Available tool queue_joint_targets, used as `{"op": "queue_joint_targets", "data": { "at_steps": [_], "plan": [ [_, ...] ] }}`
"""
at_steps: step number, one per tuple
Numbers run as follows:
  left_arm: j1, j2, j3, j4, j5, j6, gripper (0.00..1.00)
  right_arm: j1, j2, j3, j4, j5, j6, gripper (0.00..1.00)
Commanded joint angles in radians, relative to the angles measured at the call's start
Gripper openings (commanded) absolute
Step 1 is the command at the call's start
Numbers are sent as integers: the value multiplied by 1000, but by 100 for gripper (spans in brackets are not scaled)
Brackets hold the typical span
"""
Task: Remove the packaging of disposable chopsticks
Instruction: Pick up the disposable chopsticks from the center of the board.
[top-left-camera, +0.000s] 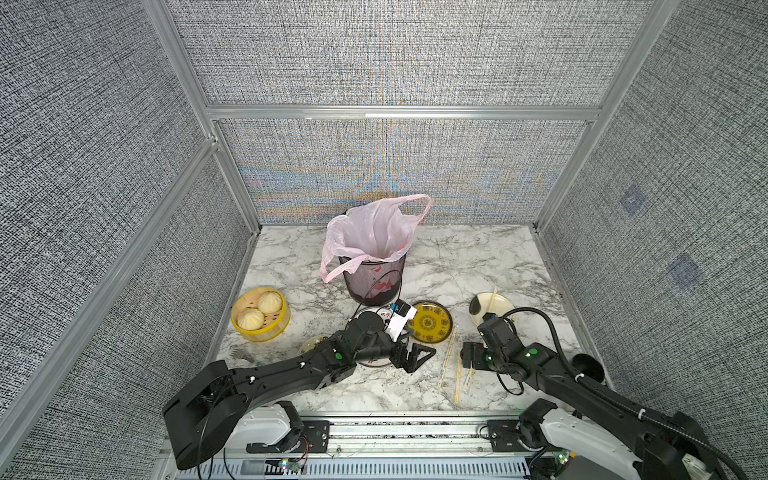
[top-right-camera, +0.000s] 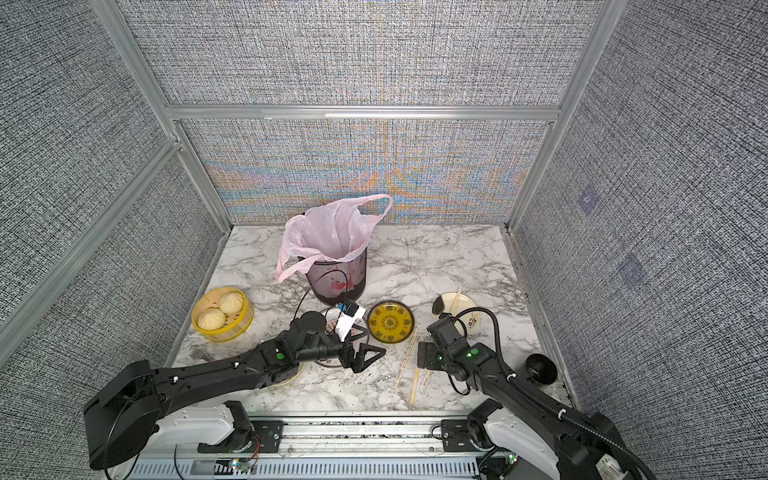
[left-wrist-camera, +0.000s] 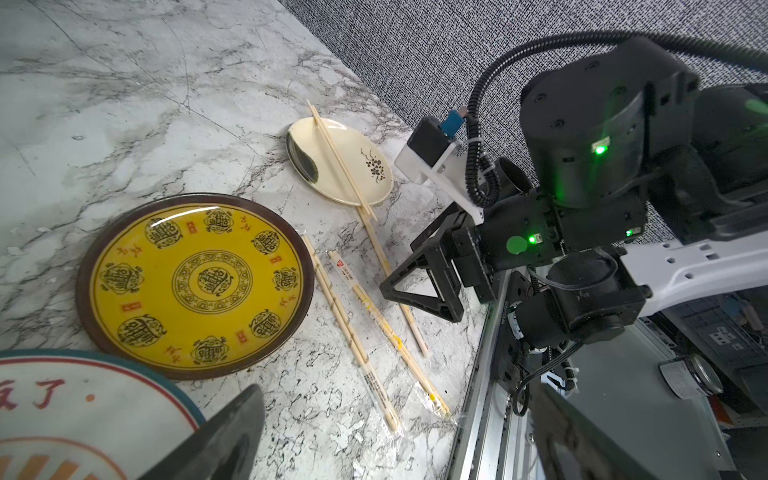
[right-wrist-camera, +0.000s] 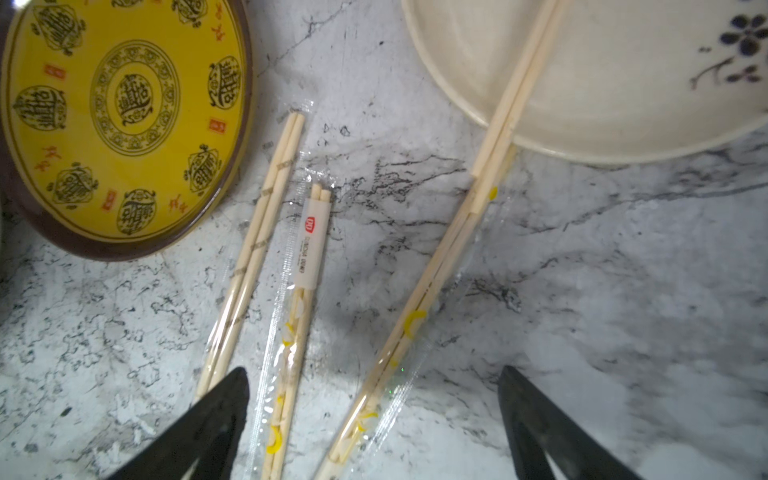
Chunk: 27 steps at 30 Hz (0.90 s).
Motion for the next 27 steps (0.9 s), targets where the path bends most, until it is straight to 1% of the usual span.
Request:
{"op": "queue_joint_targets", "data": {
  "at_steps": [1,2,4,6,8,9,11,18,19,20,22,25,27],
  "plan": [
    [-5,19,4,49,9,-11,100,1,18,-3,36,27,14,96],
    [-8,26,7,50,9,-12,100,1,22,-6,36,34,15,96],
    [-11,40,10,58,12,-15,100,1,25,-8,39,38,18,91],
    [-14,53,12,69,18,-19,100,4,27,0,19,62,24,79],
    [-18,61,17,73,22,-20,100,13,27,6,2,109,38,71],
    [-19,64,19,73,23,-18,100,13,31,2,10,104,37,66],
    [-20,66,21,73,23,-15,100,15,43,5,13,99,37,60],
    [-25,79,20,93,22,-17,100,15,127,32,16,69,35,48],
    [-26,82,22,94,25,-17,100,15,134,33,15,68,35,46],
    [-26,87,25,94,27,-17,100,15,140,37,11,71,35,41],
    [-26,93,28,94,27,-17,100,15,148,39,4,73,41,37],
    [-26,95,26,99,31,-16,100,22,158,44,-22,85,54,36],
    [-26,93,23,101,30,-15,100,27,174,48,-30,71,56,36]
  ]
}}
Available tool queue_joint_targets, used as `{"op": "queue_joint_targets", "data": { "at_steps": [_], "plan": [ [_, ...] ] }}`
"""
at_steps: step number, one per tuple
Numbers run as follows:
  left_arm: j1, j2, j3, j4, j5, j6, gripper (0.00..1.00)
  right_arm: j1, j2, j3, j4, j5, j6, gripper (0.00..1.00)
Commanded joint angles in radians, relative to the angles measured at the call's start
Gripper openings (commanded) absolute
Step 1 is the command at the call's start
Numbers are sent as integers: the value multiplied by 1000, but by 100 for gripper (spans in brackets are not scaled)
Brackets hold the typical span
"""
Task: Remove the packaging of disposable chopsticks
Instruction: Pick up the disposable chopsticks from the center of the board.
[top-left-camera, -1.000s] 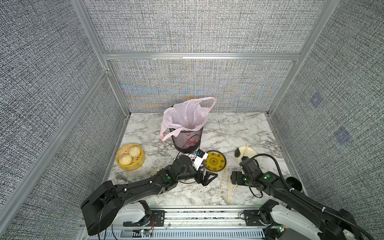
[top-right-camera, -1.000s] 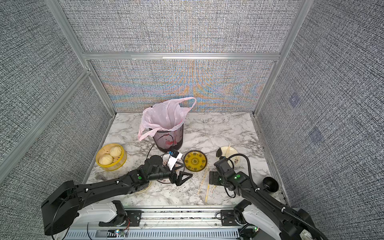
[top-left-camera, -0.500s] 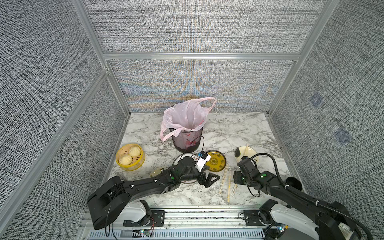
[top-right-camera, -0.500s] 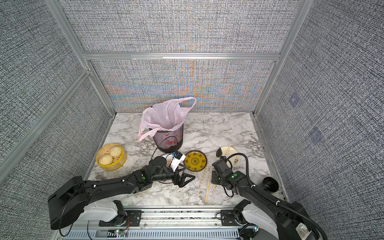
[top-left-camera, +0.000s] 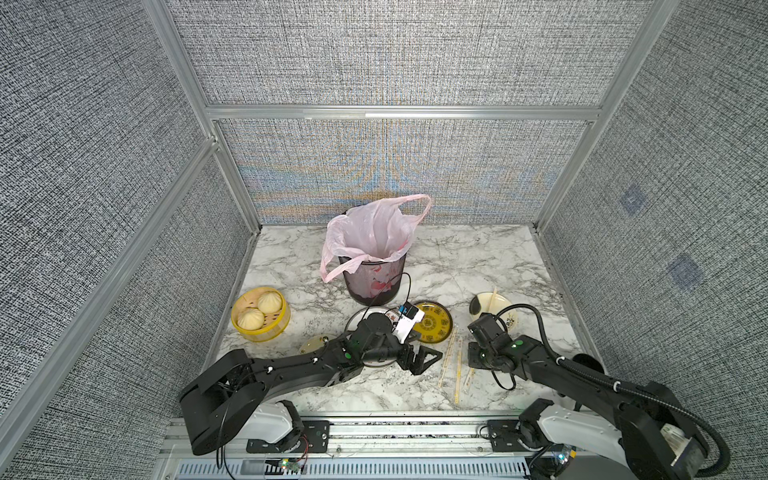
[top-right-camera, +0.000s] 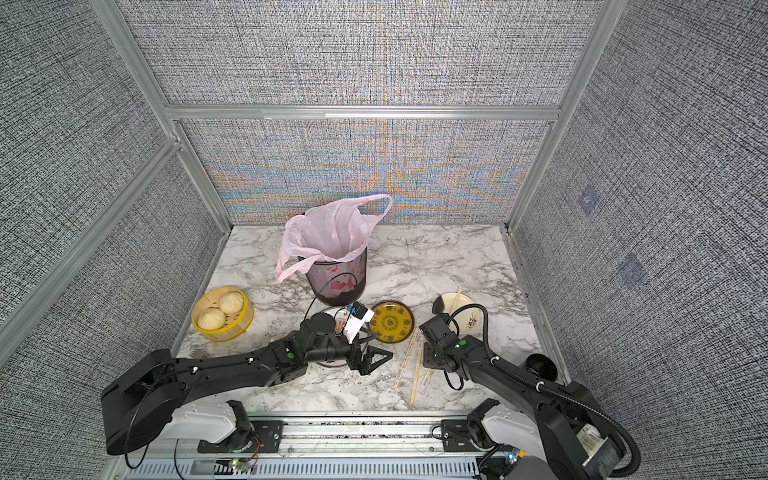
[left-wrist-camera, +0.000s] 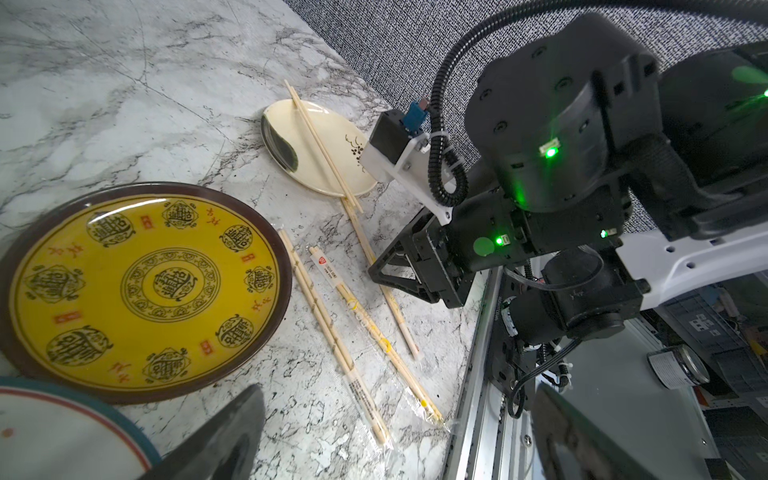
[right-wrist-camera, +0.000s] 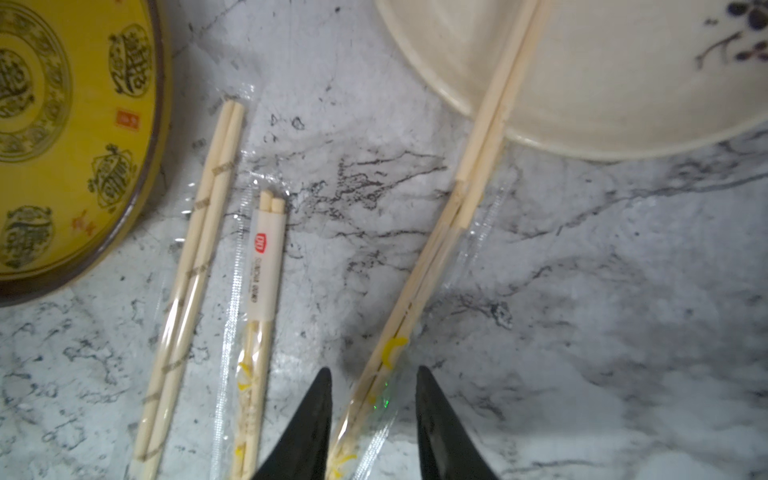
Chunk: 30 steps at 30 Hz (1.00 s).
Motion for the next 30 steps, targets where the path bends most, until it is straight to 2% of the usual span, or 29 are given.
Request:
{"op": "queue_joint_targets", "data": {
  "at_steps": [1,6,9,20,23,27,30],
  "plan": [
    [-2,0,1,36,11,3,100,7,18,9,-33,3,19,35],
    [-1,-12,-10,42,7,6,100,20,19,2,-25,-21,23,31],
    [-1,-12,-12,42,5,6,100,36,12,-9,-18,-35,28,20],
    [-2,-26,-29,50,-6,7,100,130,-6,-7,-67,-58,15,14],
    [-3,-20,-30,59,-3,6,100,132,-14,7,-80,-38,-1,14],
    [-3,-1,-26,68,4,2,100,123,-20,27,-86,-18,-13,21],
    [-3,13,-24,75,8,-2,100,117,-6,43,-95,-22,-11,23]
  ]
}}
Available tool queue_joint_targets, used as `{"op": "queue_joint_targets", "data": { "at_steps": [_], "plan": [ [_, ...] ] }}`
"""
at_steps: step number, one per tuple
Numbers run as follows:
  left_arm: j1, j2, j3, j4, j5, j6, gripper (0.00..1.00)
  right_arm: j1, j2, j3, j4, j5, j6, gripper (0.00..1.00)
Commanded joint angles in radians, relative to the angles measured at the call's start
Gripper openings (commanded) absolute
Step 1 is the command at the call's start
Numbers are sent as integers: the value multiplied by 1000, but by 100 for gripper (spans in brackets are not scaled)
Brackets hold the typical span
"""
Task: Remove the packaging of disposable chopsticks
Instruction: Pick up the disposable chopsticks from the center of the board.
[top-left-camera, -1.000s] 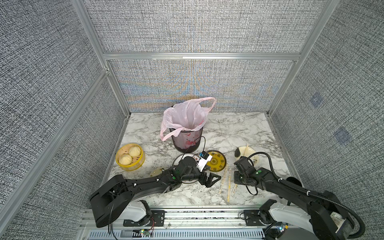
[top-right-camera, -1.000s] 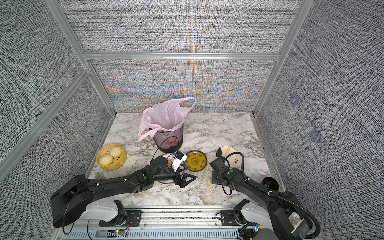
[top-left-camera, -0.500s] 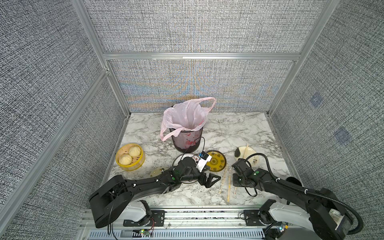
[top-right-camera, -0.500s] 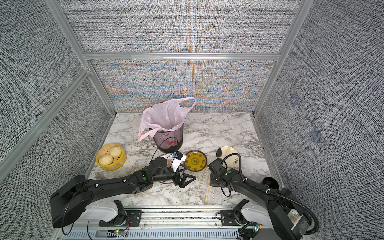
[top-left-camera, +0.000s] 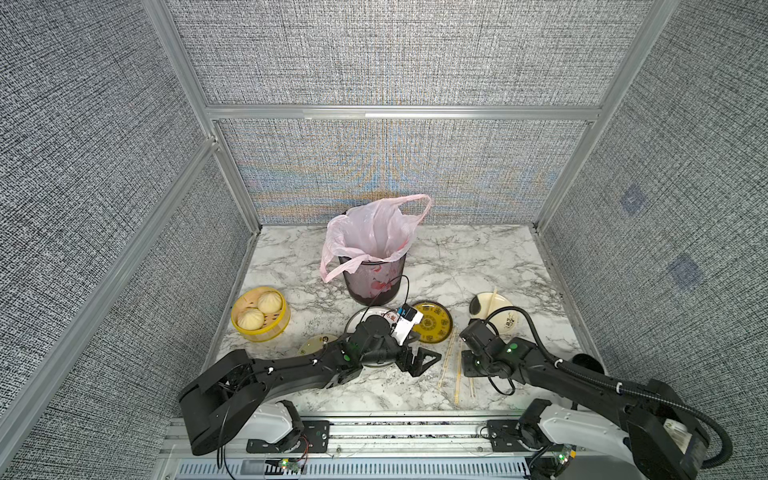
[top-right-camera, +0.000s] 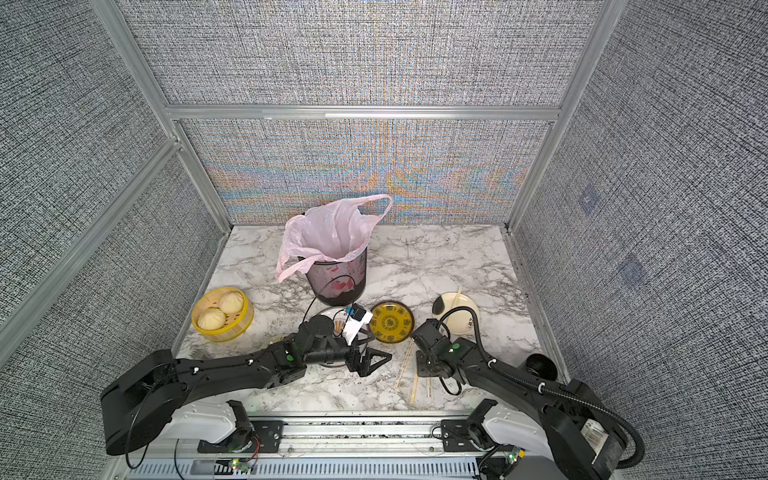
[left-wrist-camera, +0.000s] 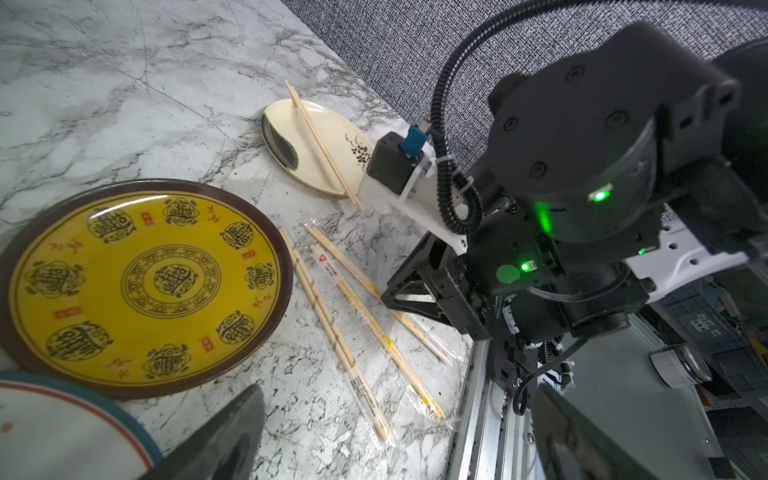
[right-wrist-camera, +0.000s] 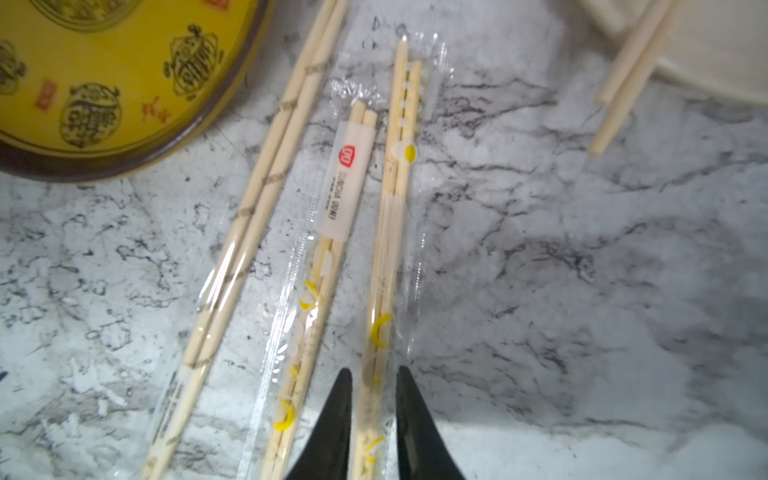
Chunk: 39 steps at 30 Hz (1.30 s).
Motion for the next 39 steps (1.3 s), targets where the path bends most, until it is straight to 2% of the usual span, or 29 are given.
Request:
{"op": "queue_joint_targets", "data": {
  "at_steps": [1,10,13,23,25,26,34,39],
  "plan": [
    [-1,10,6,38,14,-2,100,-3,18,18,-32,5,-3,23],
    [-1,14,6,43,17,-1,100,-1,72,-15,-65,-30,33,34],
    [-2,15,3,48,16,-4,100,-1,104,-12,-71,-28,40,34],
    [-2,14,0,43,8,2,100,7,194,26,-78,-22,45,18],
    [-2,15,1,43,6,2,100,8,194,24,-74,-20,43,7],
    [-2,15,0,43,5,3,100,7,193,27,-75,-16,44,6],
    [-2,26,7,45,2,6,100,-19,170,42,-61,8,26,0],
    [-2,57,19,51,-13,9,100,-50,150,55,-11,-9,-23,0]
  ]
}}
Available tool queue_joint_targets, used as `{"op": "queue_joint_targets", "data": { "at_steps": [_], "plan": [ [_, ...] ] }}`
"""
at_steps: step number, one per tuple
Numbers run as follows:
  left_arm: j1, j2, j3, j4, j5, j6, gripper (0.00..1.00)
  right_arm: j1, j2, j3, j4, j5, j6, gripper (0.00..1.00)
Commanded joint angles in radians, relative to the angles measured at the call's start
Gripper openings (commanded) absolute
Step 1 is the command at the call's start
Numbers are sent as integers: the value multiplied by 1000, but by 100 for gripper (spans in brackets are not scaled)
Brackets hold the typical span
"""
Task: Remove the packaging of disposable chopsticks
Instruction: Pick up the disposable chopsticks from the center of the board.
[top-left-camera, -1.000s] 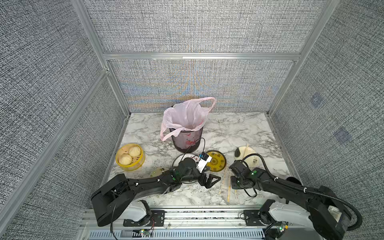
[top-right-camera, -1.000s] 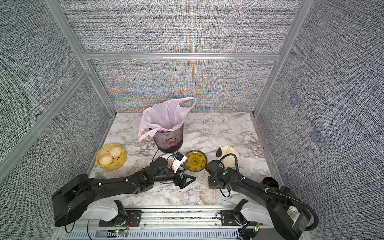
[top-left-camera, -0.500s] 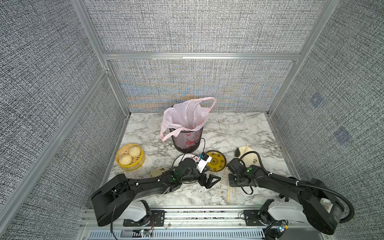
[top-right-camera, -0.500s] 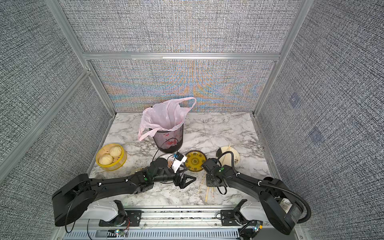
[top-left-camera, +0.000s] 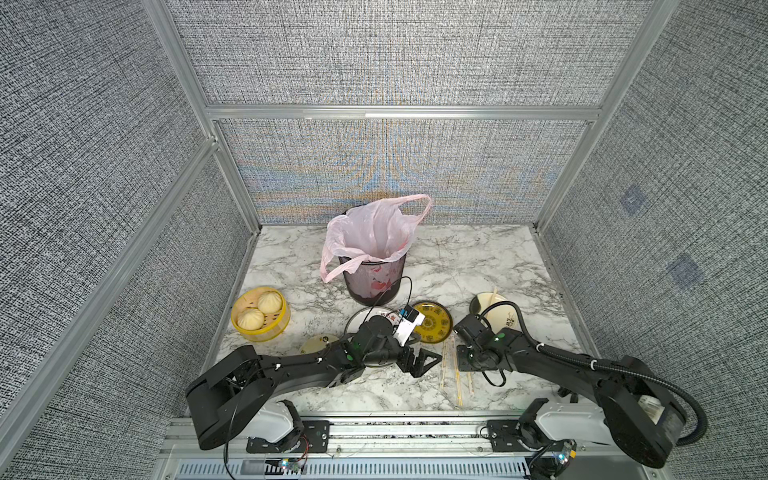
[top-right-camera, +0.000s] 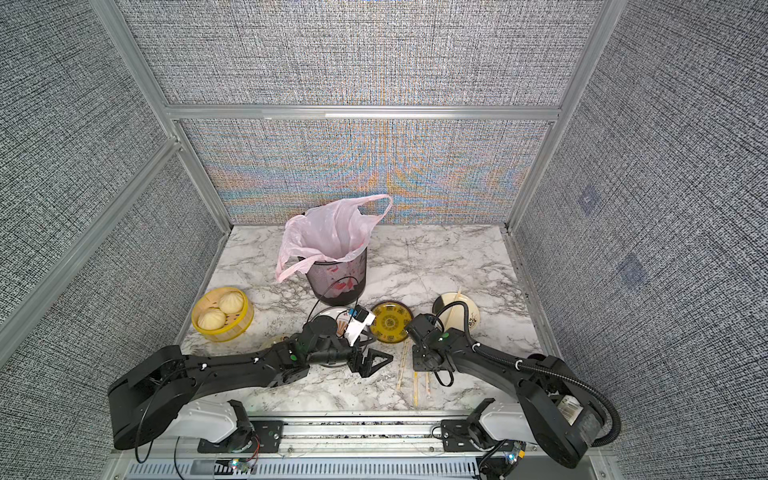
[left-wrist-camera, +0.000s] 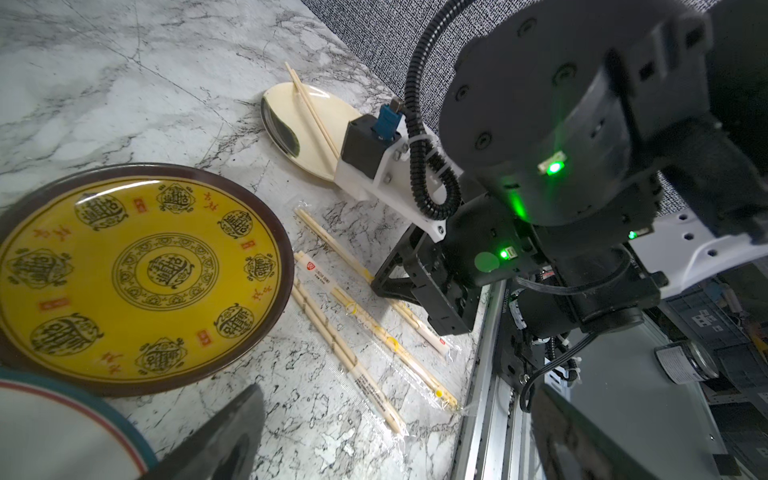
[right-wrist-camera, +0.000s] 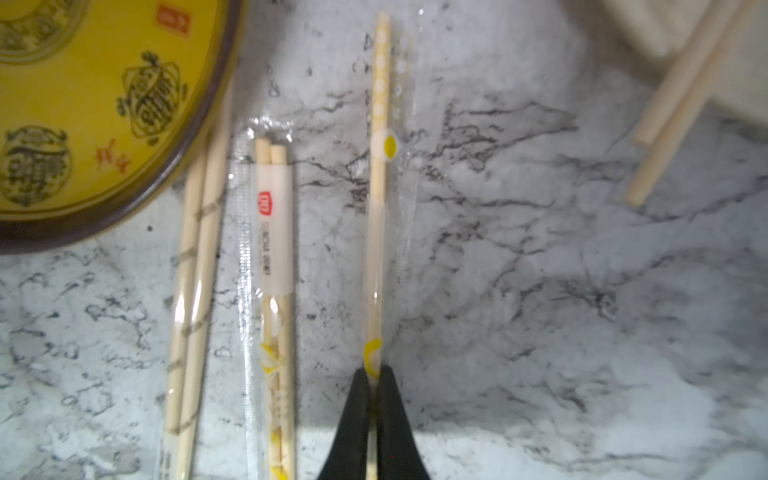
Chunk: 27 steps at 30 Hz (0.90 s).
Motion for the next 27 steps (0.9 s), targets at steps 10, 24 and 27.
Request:
{"op": "queue_joint_targets", "data": {
  "at_steps": [10,24,27],
  "plan": [
    [1,51,48,60,-63,3,100,-37,-176,-22,110,-92,-155,0],
    [23,-40,137,15,-361,27,85,-31,-375,-1,447,-333,-400,0],
    [54,-30,167,10,-366,32,84,-11,-367,17,501,-376,-445,0]
  ]
}}
